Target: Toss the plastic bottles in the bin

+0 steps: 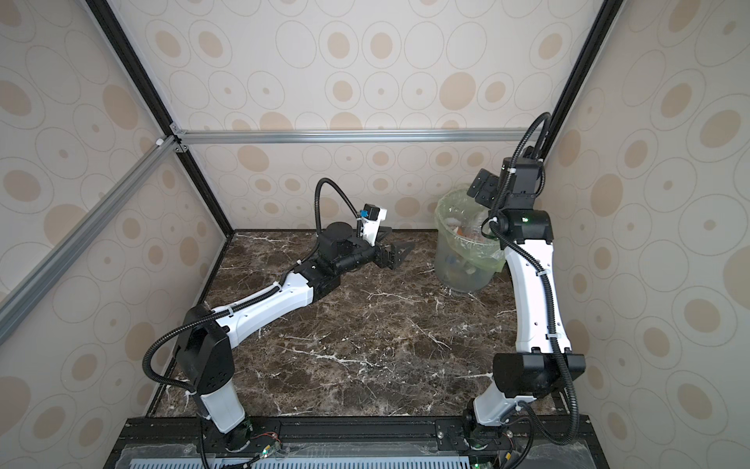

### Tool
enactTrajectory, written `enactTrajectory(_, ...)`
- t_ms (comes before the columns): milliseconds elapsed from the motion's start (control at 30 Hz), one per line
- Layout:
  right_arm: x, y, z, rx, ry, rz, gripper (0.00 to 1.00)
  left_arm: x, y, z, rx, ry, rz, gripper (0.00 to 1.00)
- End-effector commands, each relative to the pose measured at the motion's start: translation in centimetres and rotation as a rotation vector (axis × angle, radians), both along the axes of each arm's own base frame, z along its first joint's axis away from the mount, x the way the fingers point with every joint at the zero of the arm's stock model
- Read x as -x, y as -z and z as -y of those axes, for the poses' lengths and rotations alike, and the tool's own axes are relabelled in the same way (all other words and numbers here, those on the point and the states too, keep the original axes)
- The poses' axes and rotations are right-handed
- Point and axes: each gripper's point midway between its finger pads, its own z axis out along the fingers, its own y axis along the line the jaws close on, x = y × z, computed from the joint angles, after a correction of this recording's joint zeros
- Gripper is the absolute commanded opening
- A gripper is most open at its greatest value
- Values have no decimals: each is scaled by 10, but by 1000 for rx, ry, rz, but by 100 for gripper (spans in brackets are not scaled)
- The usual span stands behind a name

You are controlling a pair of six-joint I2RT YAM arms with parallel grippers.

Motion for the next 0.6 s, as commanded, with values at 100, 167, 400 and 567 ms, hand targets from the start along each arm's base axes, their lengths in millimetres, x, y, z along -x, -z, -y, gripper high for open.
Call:
enactTrajectory(100,7,7,-11,-4,-68,-16,100,6,-13,-15,-51,-49,39,99)
enactTrajectory(167,7,10,-20,-5,-113,-20,100,4,-15,-24,-73,-88,47,99)
enactTrajectory(400,7,28,-78,81,-292,-22,100,-14,-17,-83,-137,-305,67,99)
enactTrajectory(567,14,55,-122,143,-405,-23,100,-30,-8,-144,-198,-491,43,99)
